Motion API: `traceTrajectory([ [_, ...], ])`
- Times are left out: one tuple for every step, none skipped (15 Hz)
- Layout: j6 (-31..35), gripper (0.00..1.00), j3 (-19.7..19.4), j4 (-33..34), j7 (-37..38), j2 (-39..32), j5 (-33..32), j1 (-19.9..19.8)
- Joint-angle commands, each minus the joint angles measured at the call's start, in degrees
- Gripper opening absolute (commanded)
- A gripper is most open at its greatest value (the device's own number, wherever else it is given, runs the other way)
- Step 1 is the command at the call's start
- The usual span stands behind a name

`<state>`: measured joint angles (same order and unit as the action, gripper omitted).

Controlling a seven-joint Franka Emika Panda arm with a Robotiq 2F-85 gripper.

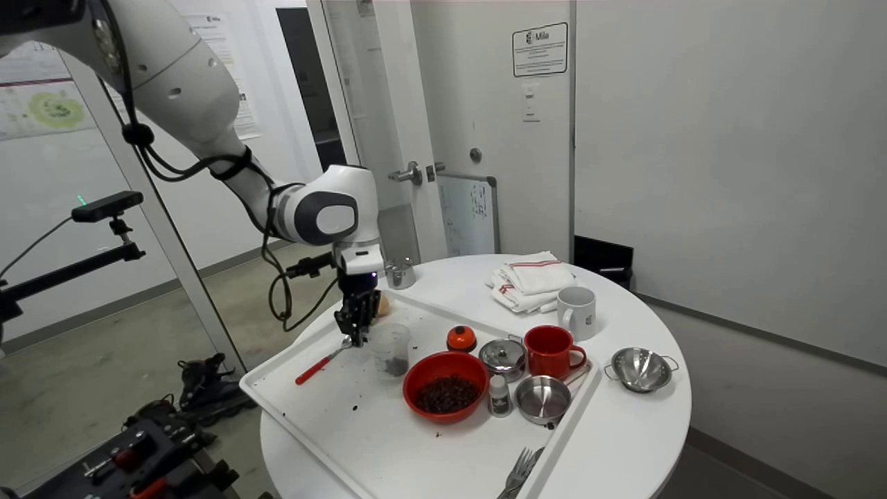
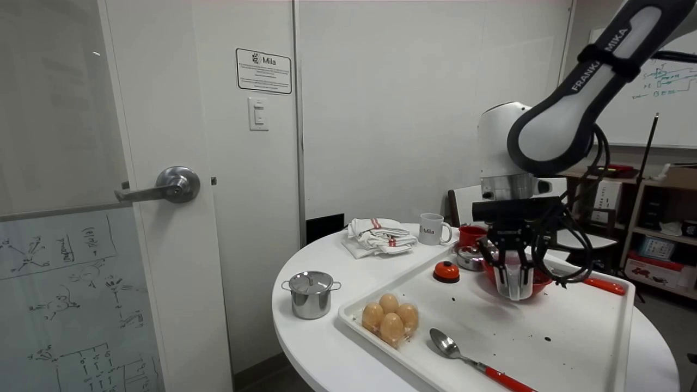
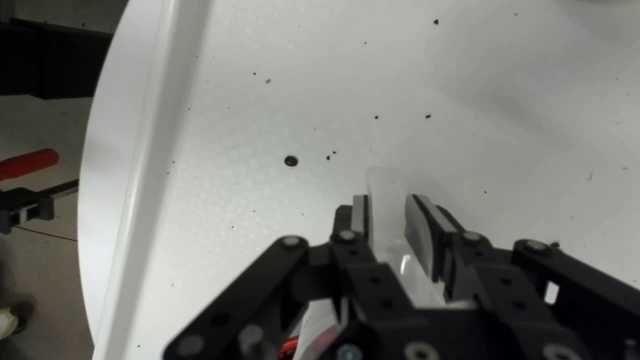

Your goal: Pick up the colourless cup from the table, pour some of its contents in the orange bowl and put the cup back on the table.

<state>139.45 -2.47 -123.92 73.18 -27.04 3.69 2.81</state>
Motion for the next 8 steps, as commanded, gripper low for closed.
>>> traceTrajectory([
  [-7.2,0.09,0.7,-0.7,-7.8,6.3,6.2,-3.3],
  [-3.8,0.26,-0.8,0.3,-4.2,2.8,3.6,-0.7],
  [-5.4,0.26,-0.8,0.3,-5.5,4.1,4.5,-1.4],
  [-6.3,0.26,-0.8,0.3,-6.2,5.0,4.8,-1.9],
  [-6.7,0.26,-0.8,0.2,-6.4,5.5,5.0,-2.1],
  [-6.9,0.26,-0.8,0.2,-6.5,5.6,5.0,-2.1],
  [-7.8,0.1,0.0,0.3,-8.7,5.4,4.6,-2.0],
  [-9.3,0.1,0.9,0.9,-11.5,4.9,5.9,-2.7],
])
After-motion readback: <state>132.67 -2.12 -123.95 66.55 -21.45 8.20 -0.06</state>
